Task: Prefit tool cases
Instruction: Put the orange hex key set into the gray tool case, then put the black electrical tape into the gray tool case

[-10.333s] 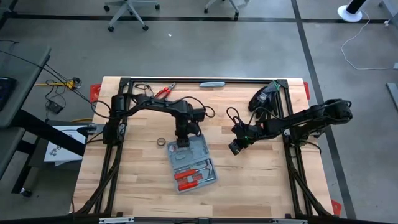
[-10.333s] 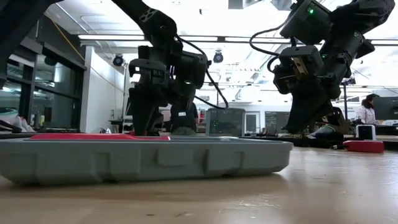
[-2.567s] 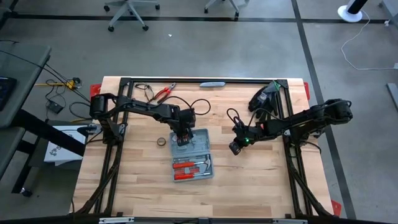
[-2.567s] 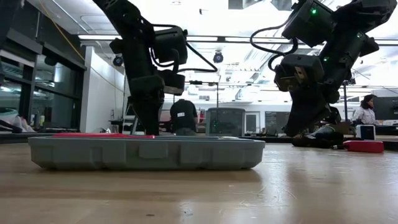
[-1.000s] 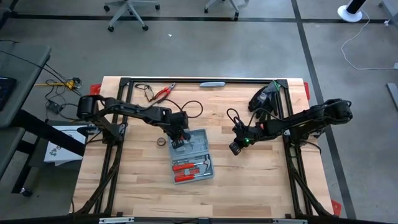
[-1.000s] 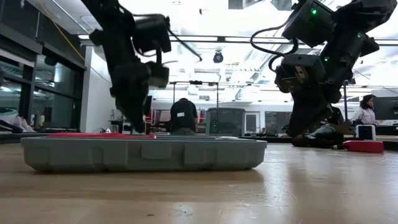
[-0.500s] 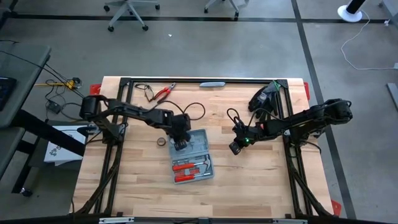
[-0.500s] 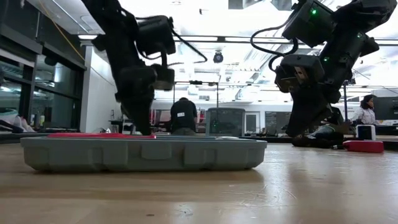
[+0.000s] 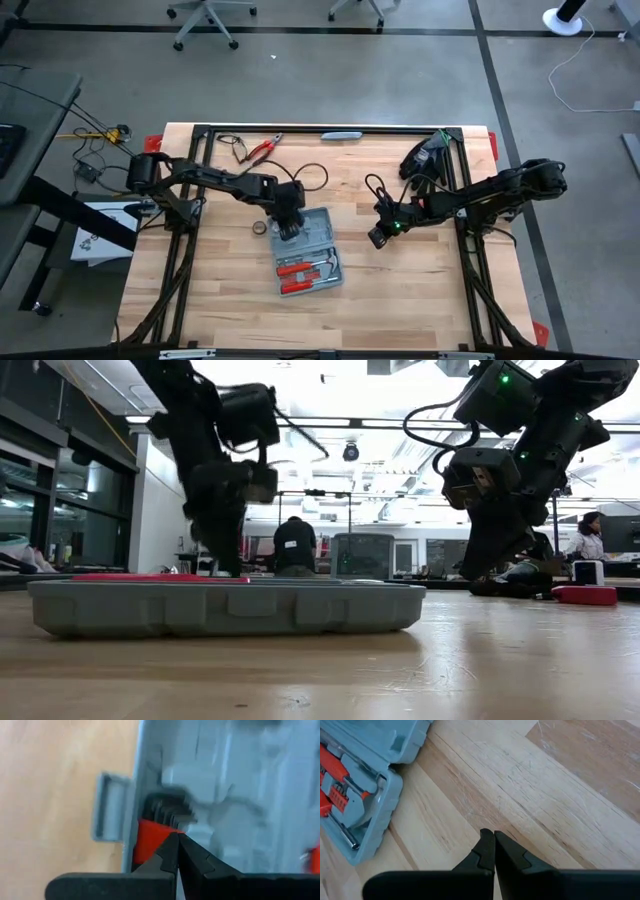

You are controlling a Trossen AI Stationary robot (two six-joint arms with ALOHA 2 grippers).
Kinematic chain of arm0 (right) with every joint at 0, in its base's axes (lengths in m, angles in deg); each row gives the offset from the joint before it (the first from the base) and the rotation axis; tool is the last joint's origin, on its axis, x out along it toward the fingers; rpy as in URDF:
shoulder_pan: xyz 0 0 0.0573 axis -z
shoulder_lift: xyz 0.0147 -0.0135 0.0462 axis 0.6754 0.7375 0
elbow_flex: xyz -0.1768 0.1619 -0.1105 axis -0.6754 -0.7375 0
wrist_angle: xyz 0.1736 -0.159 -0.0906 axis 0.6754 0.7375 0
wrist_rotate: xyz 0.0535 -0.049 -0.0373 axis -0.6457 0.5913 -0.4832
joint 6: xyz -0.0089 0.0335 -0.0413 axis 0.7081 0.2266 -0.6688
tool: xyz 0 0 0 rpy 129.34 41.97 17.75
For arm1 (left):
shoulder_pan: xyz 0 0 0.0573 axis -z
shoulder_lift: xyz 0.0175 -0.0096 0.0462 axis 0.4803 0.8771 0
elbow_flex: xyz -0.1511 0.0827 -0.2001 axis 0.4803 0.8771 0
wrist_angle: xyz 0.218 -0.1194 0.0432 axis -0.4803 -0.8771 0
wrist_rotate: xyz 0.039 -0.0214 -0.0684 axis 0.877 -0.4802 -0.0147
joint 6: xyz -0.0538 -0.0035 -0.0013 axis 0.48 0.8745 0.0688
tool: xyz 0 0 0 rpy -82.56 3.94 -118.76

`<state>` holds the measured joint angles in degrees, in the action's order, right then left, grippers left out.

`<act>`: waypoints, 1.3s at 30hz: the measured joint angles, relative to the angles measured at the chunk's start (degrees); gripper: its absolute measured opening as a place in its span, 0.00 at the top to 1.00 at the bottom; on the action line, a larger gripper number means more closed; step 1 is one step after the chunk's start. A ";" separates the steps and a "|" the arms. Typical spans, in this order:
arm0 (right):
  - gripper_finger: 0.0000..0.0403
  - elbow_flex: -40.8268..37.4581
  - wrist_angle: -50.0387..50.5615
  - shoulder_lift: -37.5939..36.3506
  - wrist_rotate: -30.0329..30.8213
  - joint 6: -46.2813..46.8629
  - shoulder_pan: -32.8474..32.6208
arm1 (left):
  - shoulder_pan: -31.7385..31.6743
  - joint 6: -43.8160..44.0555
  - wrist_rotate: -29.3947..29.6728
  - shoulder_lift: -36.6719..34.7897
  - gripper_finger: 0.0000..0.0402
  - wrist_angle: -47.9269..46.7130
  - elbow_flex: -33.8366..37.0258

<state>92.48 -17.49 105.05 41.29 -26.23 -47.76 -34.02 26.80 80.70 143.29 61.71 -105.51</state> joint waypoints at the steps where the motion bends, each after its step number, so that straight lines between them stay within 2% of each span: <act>1: 1.00 0.00 0.00 0.01 0.00 -0.06 0.00 | -0.15 0.39 0.62 -1.21 1.00 -0.10 -0.06; 7: 1.00 0.00 0.01 0.00 0.00 -0.15 0.00 | -0.66 2.81 1.80 -9.72 1.00 -2.87 -0.15; 14: 1.00 0.00 0.18 0.01 0.02 -1.21 0.00 | 2.08 4.14 5.22 -17.61 1.00 -20.89 0.17; 17: 1.00 0.00 0.32 0.01 0.09 -2.03 -0.02 | 4.81 3.75 5.77 -18.66 0.99 -23.90 1.91; 21: 1.00 0.00 0.32 -0.01 0.35 -2.70 0.00 | 8.06 4.01 4.82 -19.41 0.95 -21.04 6.41; 26: 1.00 0.00 0.38 0.00 0.33 -2.72 -0.02 | 9.67 8.48 3.12 -19.41 0.82 -13.48 10.87; 32: 1.00 0.00 0.42 -0.02 0.31 -3.61 -0.02 | 10.78 9.79 7.16 -19.17 0.66 -11.21 14.28; 39: 1.00 0.00 0.45 -0.01 0.31 -3.63 0.00 | 10.79 9.91 7.64 -19.12 0.62 -8.66 18.71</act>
<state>92.48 -17.04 105.04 41.60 -29.86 -47.76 -23.23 36.71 88.35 124.16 53.05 -86.80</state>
